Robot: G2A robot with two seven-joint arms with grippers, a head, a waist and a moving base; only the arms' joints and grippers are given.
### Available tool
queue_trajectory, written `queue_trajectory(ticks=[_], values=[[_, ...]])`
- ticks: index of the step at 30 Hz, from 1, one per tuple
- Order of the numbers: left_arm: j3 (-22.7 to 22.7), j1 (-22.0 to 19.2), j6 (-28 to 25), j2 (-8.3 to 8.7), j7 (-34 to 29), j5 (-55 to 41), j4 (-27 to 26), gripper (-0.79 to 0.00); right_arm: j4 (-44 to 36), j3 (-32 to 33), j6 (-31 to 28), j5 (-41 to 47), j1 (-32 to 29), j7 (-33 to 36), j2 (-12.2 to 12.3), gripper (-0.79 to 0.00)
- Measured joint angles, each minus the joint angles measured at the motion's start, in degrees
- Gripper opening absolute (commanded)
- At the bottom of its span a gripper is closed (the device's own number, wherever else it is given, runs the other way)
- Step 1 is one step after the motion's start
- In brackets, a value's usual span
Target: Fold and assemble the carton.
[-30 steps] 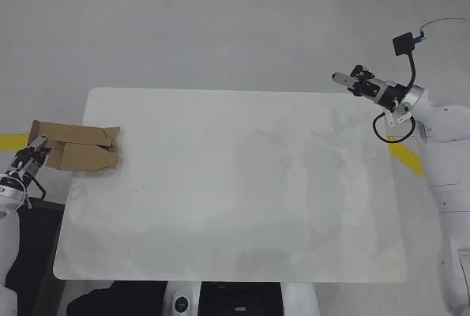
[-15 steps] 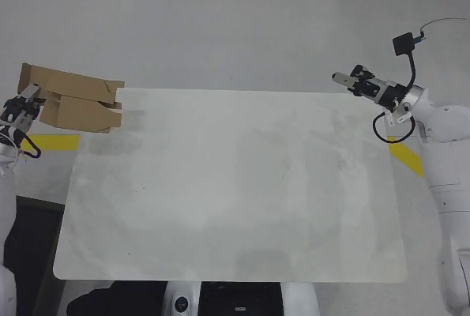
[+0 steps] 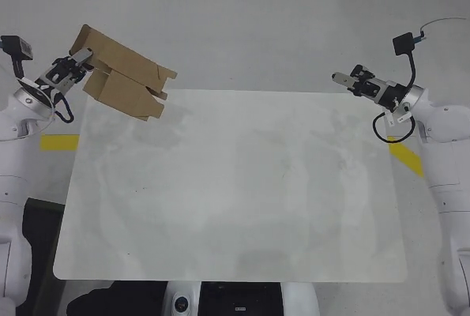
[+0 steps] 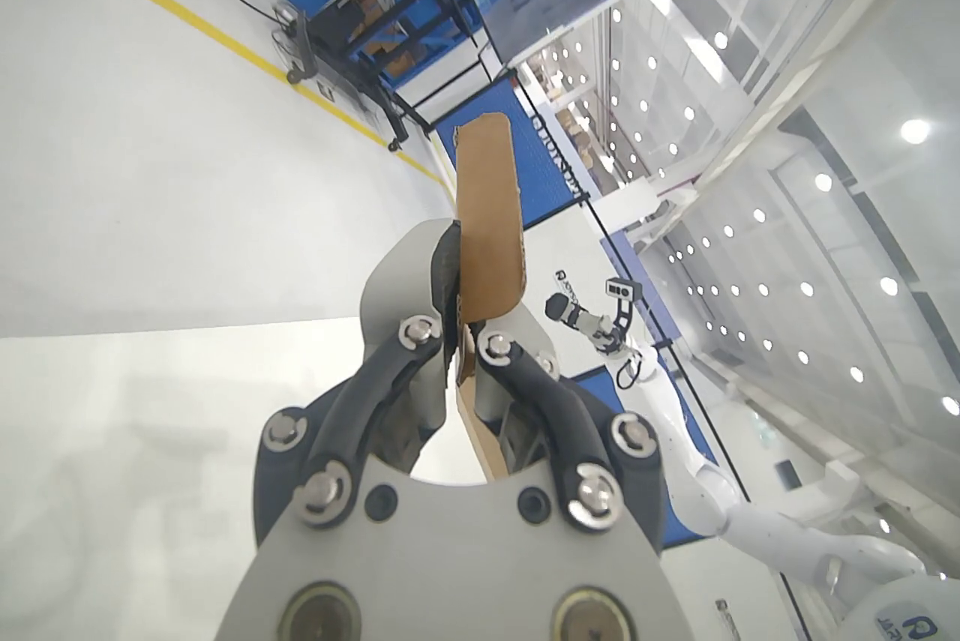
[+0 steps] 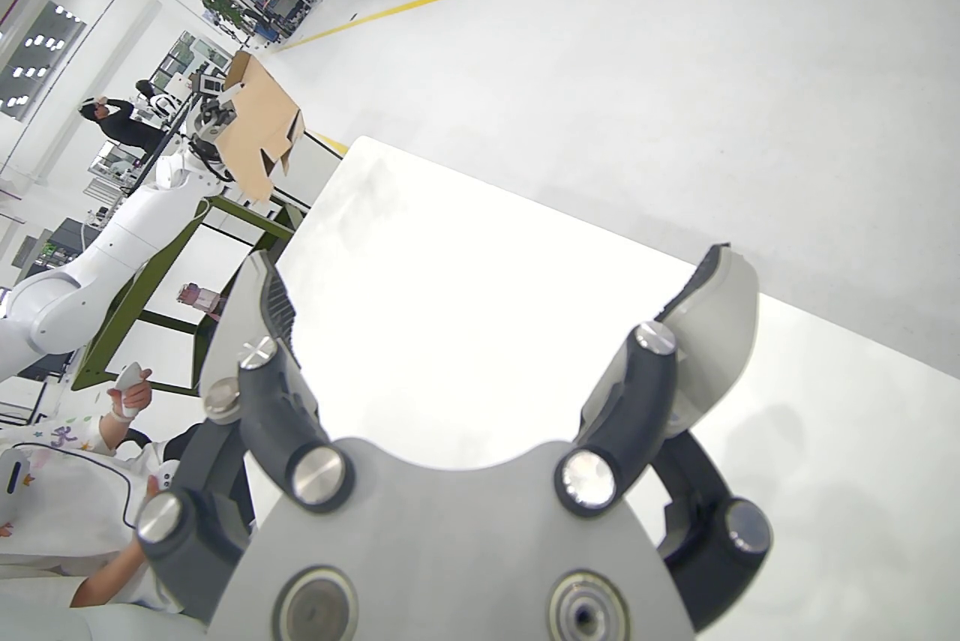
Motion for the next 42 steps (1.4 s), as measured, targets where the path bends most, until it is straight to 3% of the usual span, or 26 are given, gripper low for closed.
queue_trajectory(ticks=[11,19,29,37,42], values=[[11.2,-3.4,-1.0,-5.10,-7.7,0.2,-3.3,-0.785,0.0,0.0,0.0,0.0,0.0,0.0,0.0,0.000],[15.7,-2.1,-1.7,-6.77,-12.8,0.7,-6.2,-0.785,0.0,0.0,0.0,0.0,0.0,0.0,0.0,0.000],[19.9,-0.2,3.1,-5.80,-17.8,1.6,-17.2,-0.785,0.0,0.0,0.0,0.0,0.0,0.0,0.0,0.000],[23.1,0.4,5.0,-4.89,-19.8,0.7,-21.4,-0.785,-1.2,-0.4,1.0,0.6,-1.1,0.1,0.0,0.000],[24.5,-0.1,5.4,-4.44,-20.2,-0.5,-21.3,-0.785,-0.7,-2.5,1.7,9.4,-1.1,8.5,-0.3,0.000]])
